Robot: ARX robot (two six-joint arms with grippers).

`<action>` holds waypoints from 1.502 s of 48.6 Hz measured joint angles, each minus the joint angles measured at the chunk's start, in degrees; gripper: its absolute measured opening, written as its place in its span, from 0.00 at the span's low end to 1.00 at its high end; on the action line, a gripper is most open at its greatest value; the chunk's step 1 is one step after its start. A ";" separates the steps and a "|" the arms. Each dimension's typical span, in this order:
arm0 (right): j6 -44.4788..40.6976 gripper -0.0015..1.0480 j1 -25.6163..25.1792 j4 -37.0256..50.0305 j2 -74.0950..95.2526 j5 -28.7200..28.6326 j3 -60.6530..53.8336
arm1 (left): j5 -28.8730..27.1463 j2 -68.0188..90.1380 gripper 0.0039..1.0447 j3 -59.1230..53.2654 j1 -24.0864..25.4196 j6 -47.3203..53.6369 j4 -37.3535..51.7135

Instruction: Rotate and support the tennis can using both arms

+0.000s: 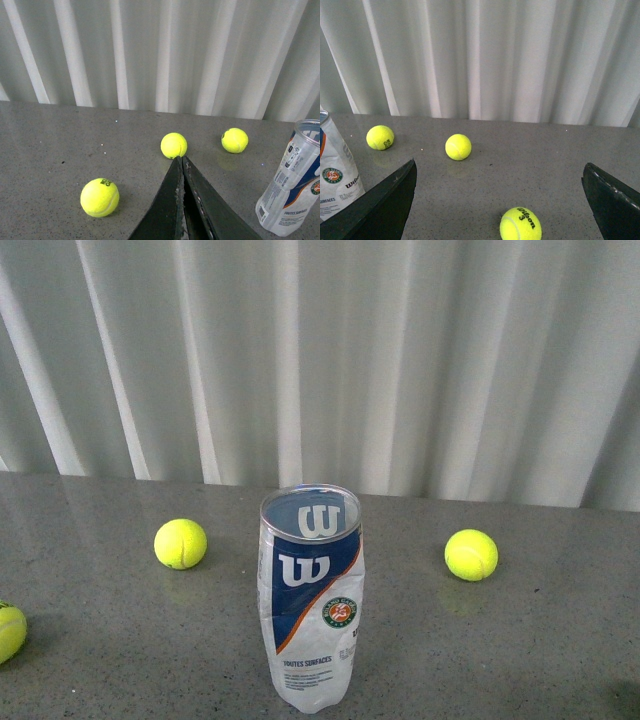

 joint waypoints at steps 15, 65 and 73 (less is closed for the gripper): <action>-0.02 0.93 0.00 0.00 0.00 0.00 0.00 | 0.00 -9.86 0.03 0.00 0.00 0.00 -9.60; -0.02 0.93 0.00 0.00 0.00 -0.02 0.00 | 0.00 -26.77 0.45 0.02 0.00 0.00 -26.86; -0.02 0.93 0.00 0.00 0.00 -0.02 0.00 | 0.00 -26.77 0.76 0.02 0.00 0.00 -26.86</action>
